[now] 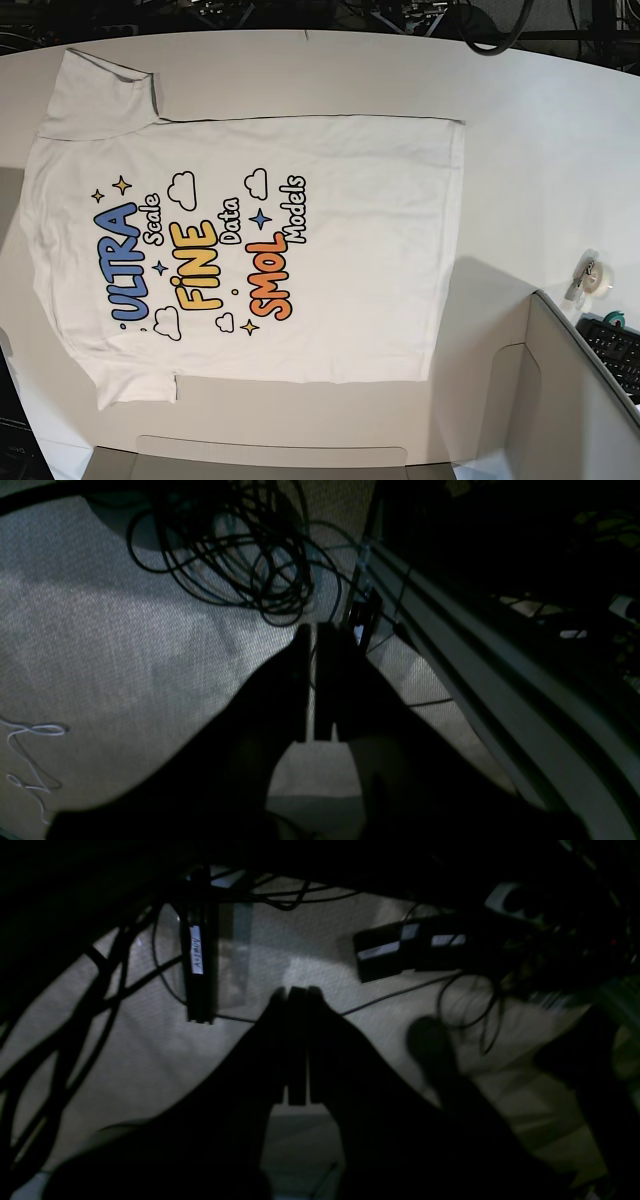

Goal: Layout the t-shirt on the table in an organized manner, then fold the t-shirt properly

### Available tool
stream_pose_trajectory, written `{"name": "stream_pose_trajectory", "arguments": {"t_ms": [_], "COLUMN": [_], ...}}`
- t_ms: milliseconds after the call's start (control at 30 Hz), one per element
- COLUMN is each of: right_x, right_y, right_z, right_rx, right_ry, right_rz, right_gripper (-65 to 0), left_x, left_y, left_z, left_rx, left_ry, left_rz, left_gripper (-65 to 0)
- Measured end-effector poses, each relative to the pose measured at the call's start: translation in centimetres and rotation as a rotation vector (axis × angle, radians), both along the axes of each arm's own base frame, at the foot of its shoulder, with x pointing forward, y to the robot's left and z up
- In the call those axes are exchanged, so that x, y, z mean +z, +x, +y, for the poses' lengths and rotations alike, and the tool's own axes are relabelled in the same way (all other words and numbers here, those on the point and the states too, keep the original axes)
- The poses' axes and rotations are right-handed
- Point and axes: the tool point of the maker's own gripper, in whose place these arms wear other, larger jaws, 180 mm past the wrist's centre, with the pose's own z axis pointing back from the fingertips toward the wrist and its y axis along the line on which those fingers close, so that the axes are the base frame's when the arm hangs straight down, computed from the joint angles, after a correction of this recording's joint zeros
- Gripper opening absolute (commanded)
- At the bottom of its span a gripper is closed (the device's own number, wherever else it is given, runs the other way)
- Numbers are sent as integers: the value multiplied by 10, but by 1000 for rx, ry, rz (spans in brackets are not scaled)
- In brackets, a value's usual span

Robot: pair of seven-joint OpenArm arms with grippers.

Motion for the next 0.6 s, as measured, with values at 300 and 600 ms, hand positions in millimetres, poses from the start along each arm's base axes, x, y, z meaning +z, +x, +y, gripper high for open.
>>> {"name": "stream_pose_trajectory", "arguments": {"t_ms": [300, 600], "right_x": [1, 3], "right_y": [-32, -37], "right_z": [4, 8], "right_rx": [25, 26], "right_ry": [21, 44], "right_rz": [-16, -70], "right_gripper": [-648, -648], "left_x": [0, 2], "left_y": [-28, -34], "left_z": [-1, 3], "left_rx": [1, 2], "left_ry": [-2, 15], "left_rz": [44, 3], "left_gripper": [-650, -650]}}
